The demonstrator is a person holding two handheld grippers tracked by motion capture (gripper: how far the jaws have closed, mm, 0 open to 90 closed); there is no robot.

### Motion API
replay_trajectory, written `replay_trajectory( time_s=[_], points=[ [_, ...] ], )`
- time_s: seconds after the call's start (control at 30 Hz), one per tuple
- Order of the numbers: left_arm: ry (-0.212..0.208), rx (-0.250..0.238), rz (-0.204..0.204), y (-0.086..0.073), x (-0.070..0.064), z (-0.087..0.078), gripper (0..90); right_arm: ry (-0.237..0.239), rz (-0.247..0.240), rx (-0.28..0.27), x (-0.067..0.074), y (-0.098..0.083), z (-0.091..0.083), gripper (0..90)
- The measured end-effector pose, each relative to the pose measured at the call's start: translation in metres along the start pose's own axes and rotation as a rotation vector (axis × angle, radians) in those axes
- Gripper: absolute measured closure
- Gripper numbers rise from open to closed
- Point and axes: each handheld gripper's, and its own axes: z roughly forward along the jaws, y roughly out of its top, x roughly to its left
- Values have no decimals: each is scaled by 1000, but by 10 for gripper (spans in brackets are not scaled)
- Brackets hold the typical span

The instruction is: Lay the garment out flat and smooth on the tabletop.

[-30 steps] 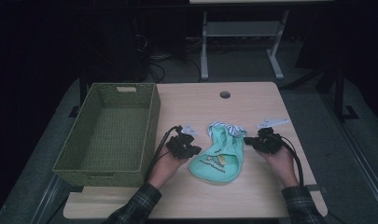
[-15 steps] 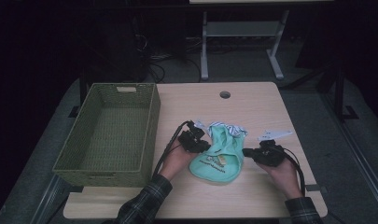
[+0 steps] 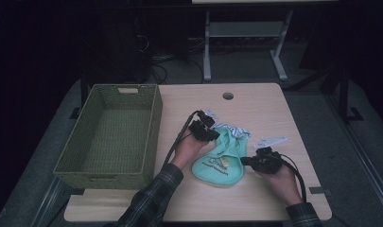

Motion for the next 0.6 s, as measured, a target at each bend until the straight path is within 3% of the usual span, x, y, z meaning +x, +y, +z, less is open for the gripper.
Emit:
replay_trajectory(
  time_s=[0.23,0.47,0.5,0.6],
  points=[
    [37,14,0,12,9,17,893,3,-10,18,2,-1,5,896],
    [73,67,23,15,19,36,894,5,-25,57,3,-4,13,898],
    [86,94,33,15,22,41,895,4,-25,59,4,-4,13,898],
    [97,104,39,13,25,43,896,2,-25,66,4,-4,12,898]
  ],
)
